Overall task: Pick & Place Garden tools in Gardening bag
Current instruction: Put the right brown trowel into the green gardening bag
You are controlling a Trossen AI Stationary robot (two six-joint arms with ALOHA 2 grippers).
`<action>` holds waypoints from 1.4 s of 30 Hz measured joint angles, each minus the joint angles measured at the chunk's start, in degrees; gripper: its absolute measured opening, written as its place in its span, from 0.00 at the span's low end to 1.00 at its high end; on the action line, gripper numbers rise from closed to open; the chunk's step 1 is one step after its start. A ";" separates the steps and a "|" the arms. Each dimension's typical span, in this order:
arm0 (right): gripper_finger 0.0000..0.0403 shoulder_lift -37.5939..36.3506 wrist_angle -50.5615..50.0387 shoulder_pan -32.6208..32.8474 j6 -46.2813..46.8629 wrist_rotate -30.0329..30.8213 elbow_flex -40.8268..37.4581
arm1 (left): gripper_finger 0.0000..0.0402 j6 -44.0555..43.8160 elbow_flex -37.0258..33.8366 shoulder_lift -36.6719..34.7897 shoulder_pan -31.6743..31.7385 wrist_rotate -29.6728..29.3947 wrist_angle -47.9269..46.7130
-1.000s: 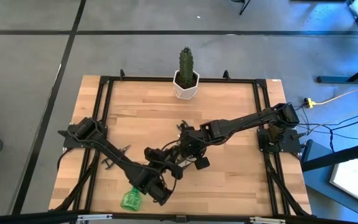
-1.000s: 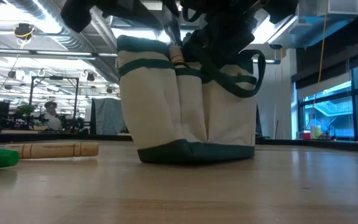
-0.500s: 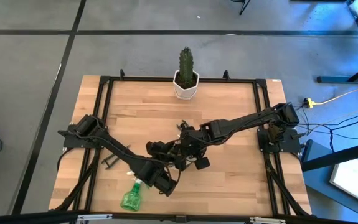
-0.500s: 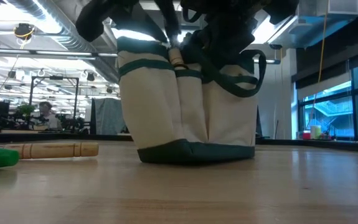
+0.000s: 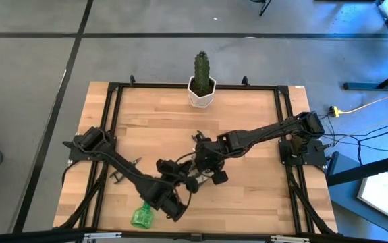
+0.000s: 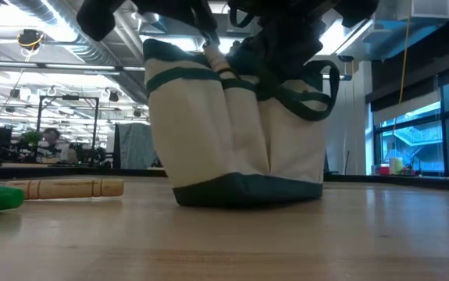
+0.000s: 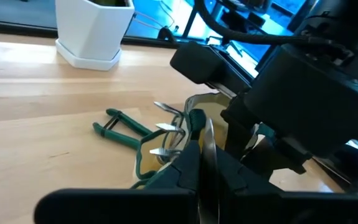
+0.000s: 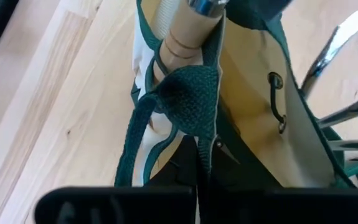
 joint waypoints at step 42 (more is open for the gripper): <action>0.00 -0.94 -1.74 -1.68 0.00 -0.33 -0.09 | 0.01 25.73 -0.22 2.80 2.02 7.27 23.04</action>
